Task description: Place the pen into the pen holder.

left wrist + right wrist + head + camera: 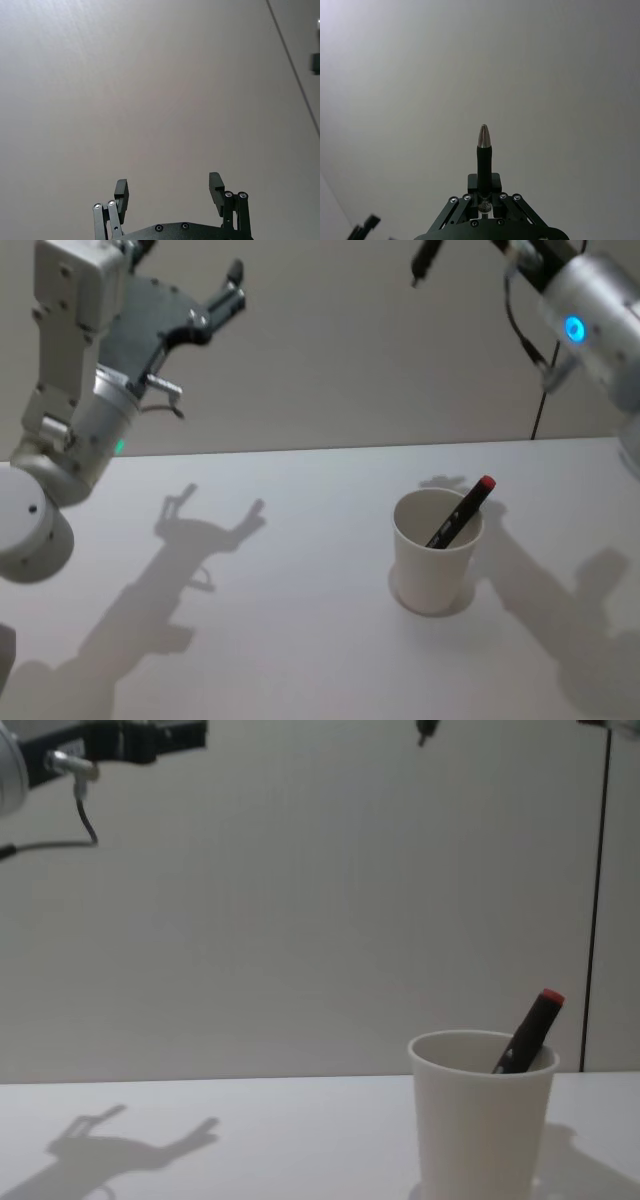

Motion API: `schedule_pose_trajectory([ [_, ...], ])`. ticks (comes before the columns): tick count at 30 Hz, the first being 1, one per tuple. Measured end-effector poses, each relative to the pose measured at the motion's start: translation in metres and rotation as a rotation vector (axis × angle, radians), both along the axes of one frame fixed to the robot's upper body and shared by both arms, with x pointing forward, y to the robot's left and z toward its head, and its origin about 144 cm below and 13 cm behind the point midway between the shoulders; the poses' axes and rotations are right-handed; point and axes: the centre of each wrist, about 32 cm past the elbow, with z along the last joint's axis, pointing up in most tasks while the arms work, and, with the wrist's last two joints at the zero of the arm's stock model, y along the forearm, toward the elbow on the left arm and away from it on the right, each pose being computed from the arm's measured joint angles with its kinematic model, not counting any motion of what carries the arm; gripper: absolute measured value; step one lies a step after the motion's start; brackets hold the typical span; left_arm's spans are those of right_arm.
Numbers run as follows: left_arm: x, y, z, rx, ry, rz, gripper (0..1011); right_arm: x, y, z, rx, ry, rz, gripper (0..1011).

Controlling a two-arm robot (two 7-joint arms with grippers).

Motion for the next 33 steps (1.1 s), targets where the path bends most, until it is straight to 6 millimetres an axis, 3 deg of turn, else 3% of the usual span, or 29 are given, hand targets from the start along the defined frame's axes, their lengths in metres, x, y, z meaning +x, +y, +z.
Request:
schedule_pose_trajectory([
  [12, 0.034, 0.009, 0.028, -0.012, -0.124, 0.147, 1000, -0.051, -0.037, -0.027, -0.177, -0.024, 0.109, 130],
  [23, 0.049, 0.012, 0.04, -0.021, -0.174, 0.201, 1001, -0.098, -0.064, -0.049, -0.334, -0.024, 0.239, 130],
  [33, 0.054, 0.013, 0.045, -0.024, -0.192, 0.221, 1000, -0.113, -0.069, -0.053, -0.37, -0.038, 0.286, 131],
])
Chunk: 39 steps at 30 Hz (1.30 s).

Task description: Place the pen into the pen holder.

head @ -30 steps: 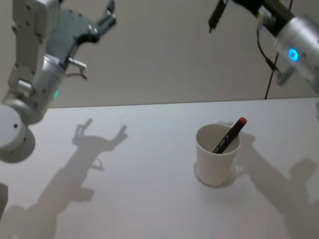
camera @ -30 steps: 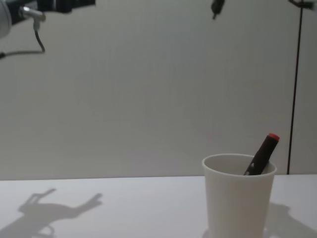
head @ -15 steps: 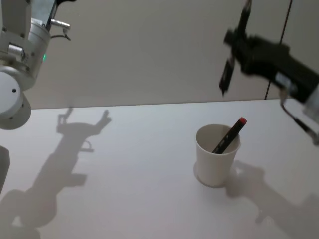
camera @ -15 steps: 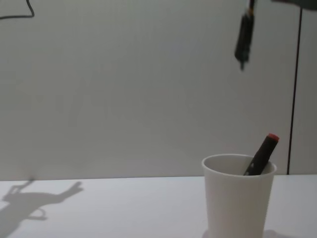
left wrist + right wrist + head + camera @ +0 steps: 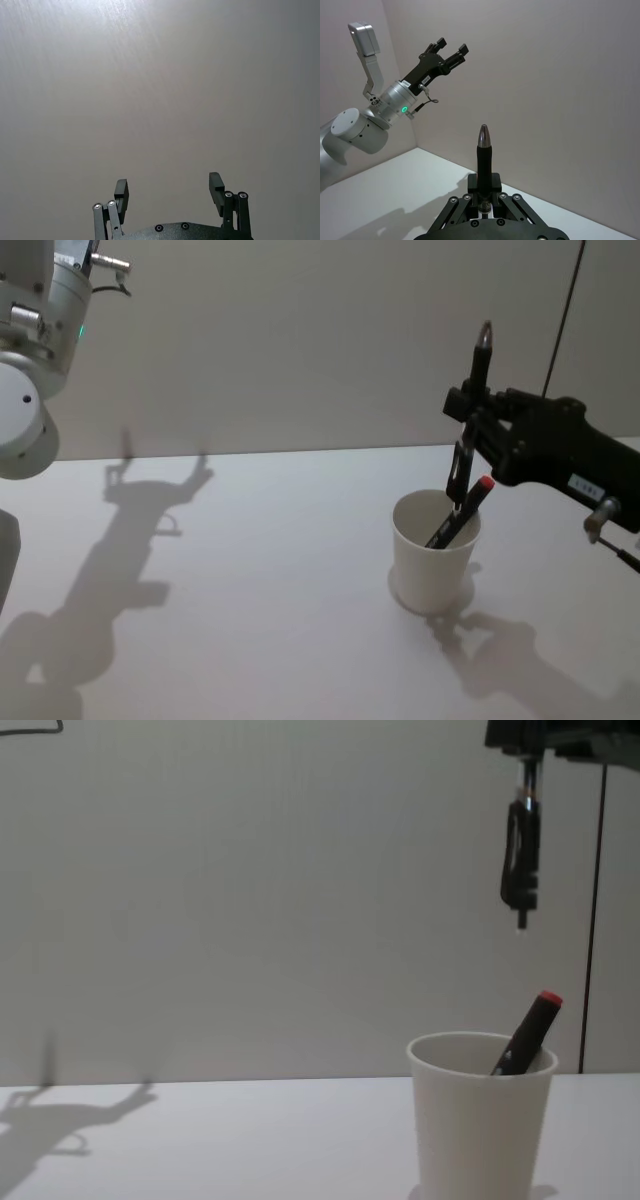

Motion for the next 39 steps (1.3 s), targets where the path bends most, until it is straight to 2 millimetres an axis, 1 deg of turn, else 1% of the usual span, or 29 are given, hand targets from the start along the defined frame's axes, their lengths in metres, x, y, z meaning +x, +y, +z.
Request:
schedule_pose_trajectory([
  [5, 0.002, 0.0, 0.002, -0.001, -0.006, 0.006, 1001, 0.003, 0.004, 0.001, 0.025, -0.041, -0.015, 131],
  [9, 0.003, 0.001, 0.003, -0.002, -0.009, 0.01, 1001, 0.01, 0.009, 0.002, 0.053, -0.077, -0.041, 130],
  [12, 0.003, 0.001, 0.003, -0.002, -0.01, 0.011, 1001, 0.019, 0.015, 0.003, 0.079, -0.115, -0.075, 130],
  [15, 0.003, 0.001, 0.004, -0.002, -0.013, 0.013, 1000, 0.032, 0.024, 0.002, 0.106, -0.15, -0.117, 130],
  [16, 0.004, 0.001, 0.004, -0.002, -0.013, 0.013, 1000, 0.032, 0.024, 0.002, 0.106, -0.15, -0.117, 130],
  [19, 0.004, 0.001, 0.004, -0.003, -0.013, 0.014, 1000, 0.042, 0.033, -0.001, 0.12, -0.166, -0.147, 130],
  [23, 0.004, 0.001, 0.004, -0.003, -0.014, 0.015, 1000, 0.049, 0.04, -0.003, 0.123, -0.164, -0.168, 130],
  [30, 0.004, 0.001, 0.004, -0.003, -0.016, 0.016, 1000, 0.054, 0.05, -0.01, 0.11, -0.126, -0.185, 131],
  [39, 0.005, 0.001, 0.004, -0.003, -0.016, 0.017, 1001, 0.047, 0.056, -0.024, 0.071, -0.043, -0.191, 130],
])
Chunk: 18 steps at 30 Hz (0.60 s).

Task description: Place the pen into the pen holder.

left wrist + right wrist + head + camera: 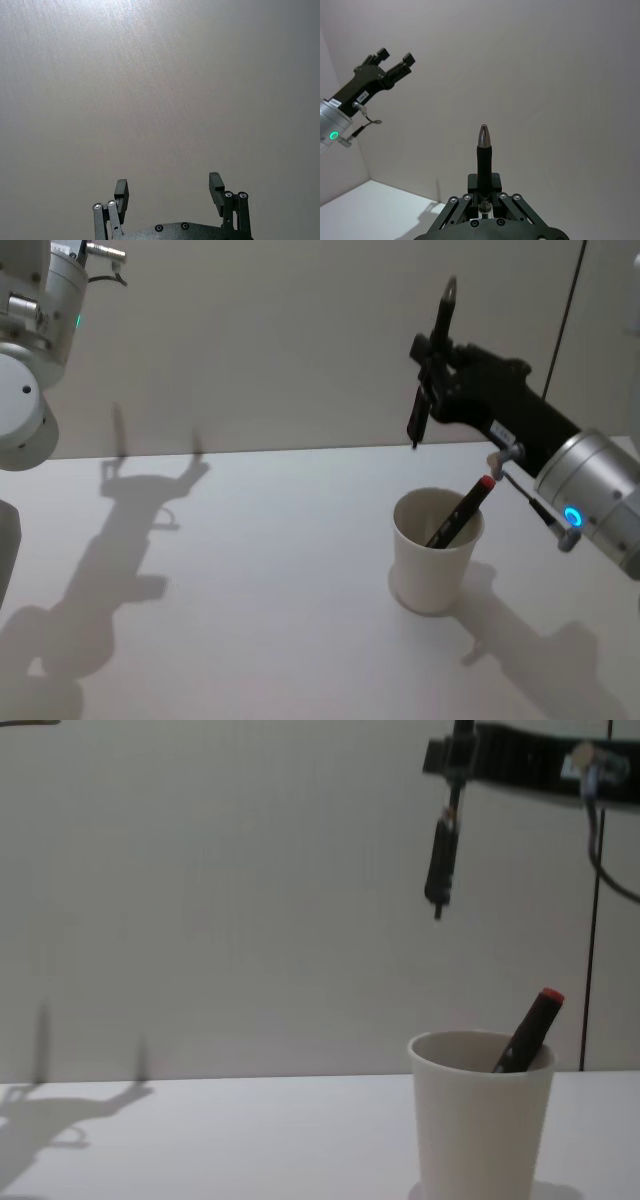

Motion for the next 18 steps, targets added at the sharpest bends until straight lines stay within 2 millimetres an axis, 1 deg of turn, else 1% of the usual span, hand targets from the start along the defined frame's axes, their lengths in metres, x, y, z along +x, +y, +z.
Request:
schedule_pose_trajectory([
  [9, 0.0, 0.0, 0.0, 0.0, 0.0, 0.0, 1001, -0.01, -0.004, -0.012, -0.03, 0.048, -0.034, 130],
  [18, 0.0, 0.0, 0.0, 0.0, 0.0, 0.0, 1000, -0.013, -0.003, -0.02, -0.042, 0.053, -0.059, 130],
])
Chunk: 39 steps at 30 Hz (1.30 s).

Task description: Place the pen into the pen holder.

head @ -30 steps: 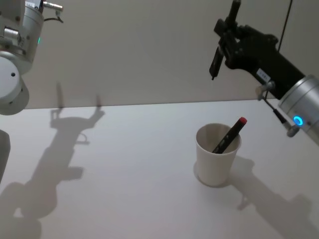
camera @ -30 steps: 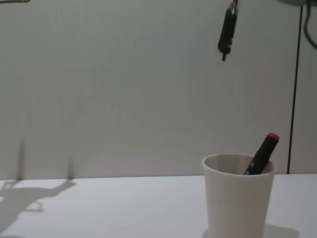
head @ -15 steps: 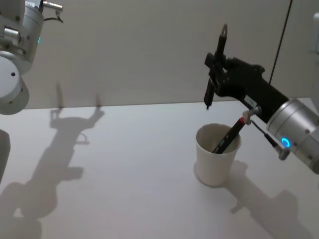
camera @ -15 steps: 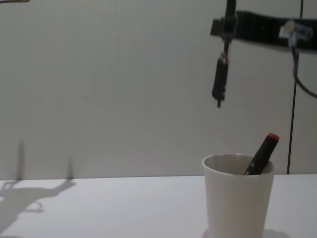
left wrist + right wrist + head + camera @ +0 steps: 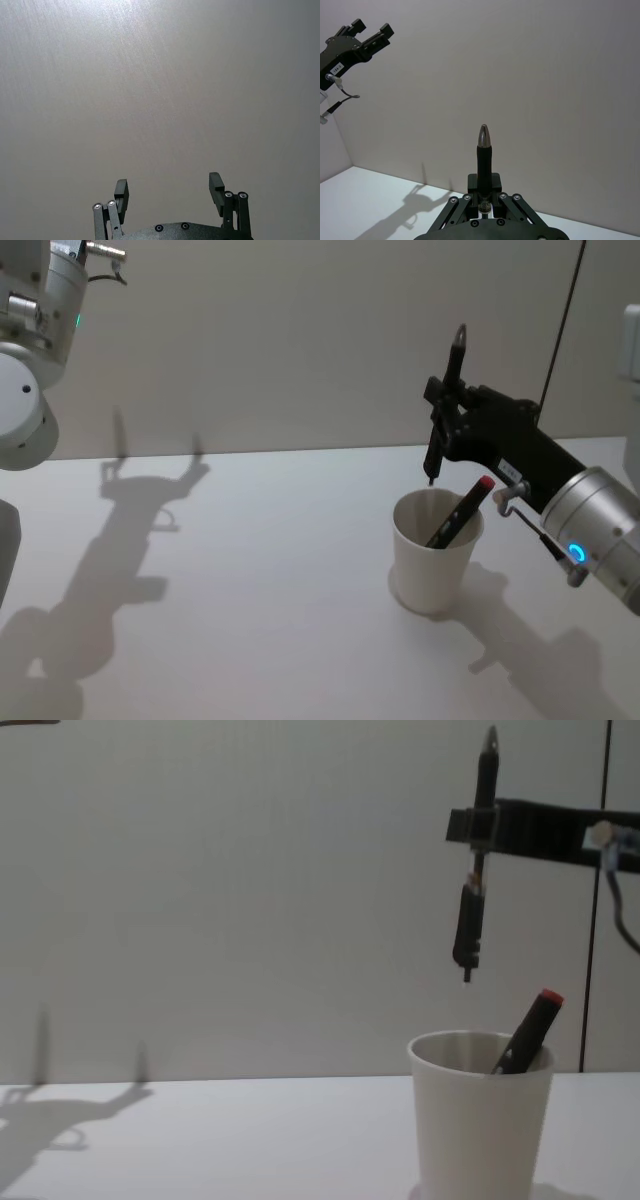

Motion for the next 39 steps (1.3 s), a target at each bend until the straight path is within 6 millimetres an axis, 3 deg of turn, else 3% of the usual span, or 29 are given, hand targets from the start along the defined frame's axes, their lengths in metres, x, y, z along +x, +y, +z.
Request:
schedule_pose_trajectory([
  [35, 0.0, 0.0, 0.0, 0.0, 0.0, 0.0, 1000, 0.006, 0.011, -0.026, -0.097, 0.107, 0.014, 130],
  [39, 0.0, 0.0, 0.0, 0.0, 0.0, 0.0, 1000, 0.007, 0.011, -0.027, -0.101, 0.111, 0.013, 194],
])
